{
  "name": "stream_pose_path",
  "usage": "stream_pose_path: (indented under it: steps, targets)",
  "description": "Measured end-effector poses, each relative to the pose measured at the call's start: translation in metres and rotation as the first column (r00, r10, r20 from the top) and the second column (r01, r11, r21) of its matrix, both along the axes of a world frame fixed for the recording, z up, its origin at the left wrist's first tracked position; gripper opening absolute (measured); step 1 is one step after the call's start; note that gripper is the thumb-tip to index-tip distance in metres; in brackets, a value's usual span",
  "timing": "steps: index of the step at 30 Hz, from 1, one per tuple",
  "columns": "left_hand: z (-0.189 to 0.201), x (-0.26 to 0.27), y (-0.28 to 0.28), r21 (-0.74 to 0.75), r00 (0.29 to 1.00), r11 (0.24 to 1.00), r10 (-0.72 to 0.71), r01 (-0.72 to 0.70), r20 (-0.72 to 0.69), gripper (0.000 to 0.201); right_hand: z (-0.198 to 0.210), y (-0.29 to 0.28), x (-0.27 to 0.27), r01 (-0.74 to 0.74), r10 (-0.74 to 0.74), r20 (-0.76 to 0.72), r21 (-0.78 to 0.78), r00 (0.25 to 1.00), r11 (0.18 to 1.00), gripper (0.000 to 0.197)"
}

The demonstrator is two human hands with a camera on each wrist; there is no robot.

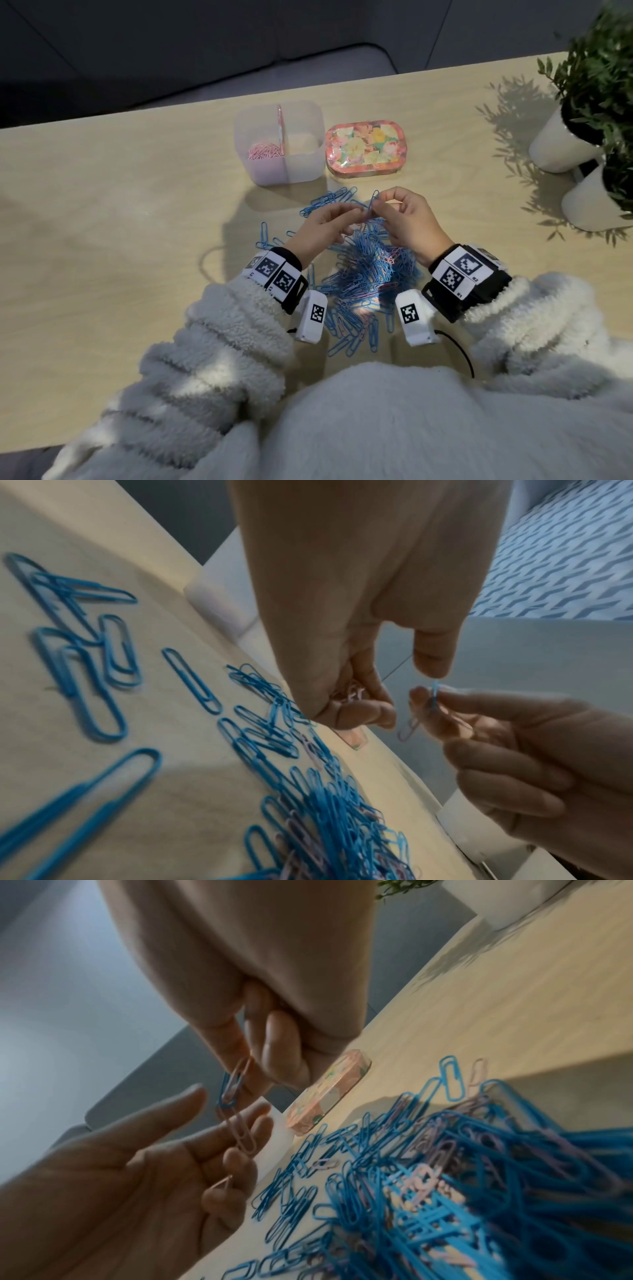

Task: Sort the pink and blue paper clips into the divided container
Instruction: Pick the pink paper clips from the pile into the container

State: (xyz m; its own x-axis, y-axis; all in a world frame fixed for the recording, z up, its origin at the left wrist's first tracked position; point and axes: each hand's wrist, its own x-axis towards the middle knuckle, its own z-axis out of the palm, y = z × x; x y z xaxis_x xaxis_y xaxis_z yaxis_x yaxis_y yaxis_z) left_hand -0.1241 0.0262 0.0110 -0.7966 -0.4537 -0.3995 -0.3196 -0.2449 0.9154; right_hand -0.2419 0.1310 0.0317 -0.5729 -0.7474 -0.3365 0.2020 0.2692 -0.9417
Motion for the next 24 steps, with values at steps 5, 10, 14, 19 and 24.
stream_pose_path:
  steps: [5, 10, 14, 19, 24]
  targets:
    - [0.001, -0.002, 0.006, -0.118, 0.997, 0.991, -0.073, 0.068, -0.040, 0.019, 0.006, -0.004, 0.006, 0.024, -0.025, -0.030, -0.018, 0.999, 1.000, 0.017]
    - [-0.006, 0.004, 0.001, -0.153, 0.999, 0.987, -0.044, 0.042, -0.008, 0.017, -0.004, 0.001, 0.001, 0.092, -0.095, -0.105, -0.027, 0.990, 0.995, 0.020]
    - [-0.003, 0.005, 0.002, -0.204, 0.999, 0.978, -0.048, 0.044, -0.014, 0.012, 0.000, 0.007, 0.001, -0.050, 0.047, -0.079, -0.042, 0.996, 0.998, 0.012]
    - [0.002, 0.003, -0.004, -0.114, 0.982, 0.978, 0.182, -0.176, 0.049, 0.030, -0.008, 0.014, -0.014, -0.202, 0.229, -0.300, 0.116, 0.926, 0.972, 0.016]
    - [-0.004, 0.015, -0.010, -0.137, 0.982, 0.980, 0.157, -0.143, 0.103, 0.043, -0.022, 0.026, -0.042, -0.013, 0.409, -0.620, 0.541, 0.669, 0.841, 0.025]
